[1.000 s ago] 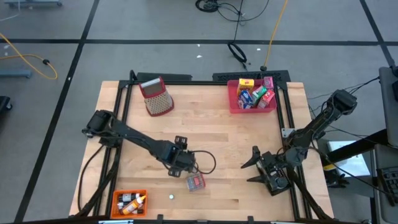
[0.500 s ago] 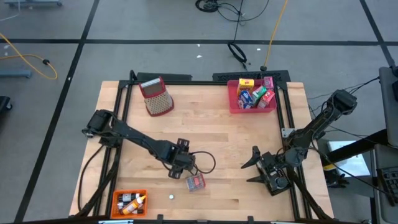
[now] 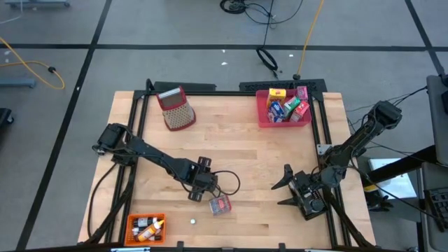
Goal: Pick & Place Kitchen Items
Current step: Put the small black food coloring bottle into the orange bin
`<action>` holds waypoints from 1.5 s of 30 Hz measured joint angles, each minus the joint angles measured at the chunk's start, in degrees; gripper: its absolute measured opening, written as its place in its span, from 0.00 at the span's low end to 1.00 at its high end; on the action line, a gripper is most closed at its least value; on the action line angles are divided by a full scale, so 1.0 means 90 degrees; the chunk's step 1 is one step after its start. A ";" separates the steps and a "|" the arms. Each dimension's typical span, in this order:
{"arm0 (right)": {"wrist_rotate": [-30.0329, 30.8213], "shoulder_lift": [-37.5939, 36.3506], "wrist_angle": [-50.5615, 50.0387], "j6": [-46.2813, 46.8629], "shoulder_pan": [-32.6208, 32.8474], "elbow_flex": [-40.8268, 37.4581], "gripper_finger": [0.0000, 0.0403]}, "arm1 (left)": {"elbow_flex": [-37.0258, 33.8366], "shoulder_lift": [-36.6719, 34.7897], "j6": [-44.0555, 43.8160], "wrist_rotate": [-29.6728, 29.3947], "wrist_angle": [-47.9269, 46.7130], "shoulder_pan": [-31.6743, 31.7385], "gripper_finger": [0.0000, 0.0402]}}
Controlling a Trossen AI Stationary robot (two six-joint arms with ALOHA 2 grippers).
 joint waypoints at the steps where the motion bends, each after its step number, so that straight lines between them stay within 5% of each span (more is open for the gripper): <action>1: 0.0000 0.0000 0.0000 0.0002 0.0000 0.0000 0.65 | -0.0002 0.0000 0.0000 -0.0022 -0.0009 0.0005 0.48; 10: 0.0000 0.0000 0.0000 0.0001 0.0000 0.0000 0.65 | -0.0003 -0.0004 -0.0003 -0.0062 0.0001 0.0019 0.06; 20: 0.0000 0.0000 -0.0002 0.0000 0.0000 0.0000 0.65 | 0.0136 0.0001 -0.0369 -0.0047 -0.0293 -0.0040 0.05; 30: 0.0000 0.0001 -0.0107 0.0000 0.0002 0.0000 0.65 | 0.1397 -0.0005 -0.1362 0.0246 -0.2528 -0.0391 0.01; 40: 0.0000 0.0001 -0.0104 -0.0087 0.0002 0.0000 0.65 | 0.1569 0.0010 -0.2936 0.0688 -0.2212 -0.0711 0.05; 45: 0.0000 0.0001 -0.0105 -0.0095 0.0002 0.0000 0.65 | 0.1569 0.0010 -0.2784 0.0955 -0.2157 -0.0927 0.11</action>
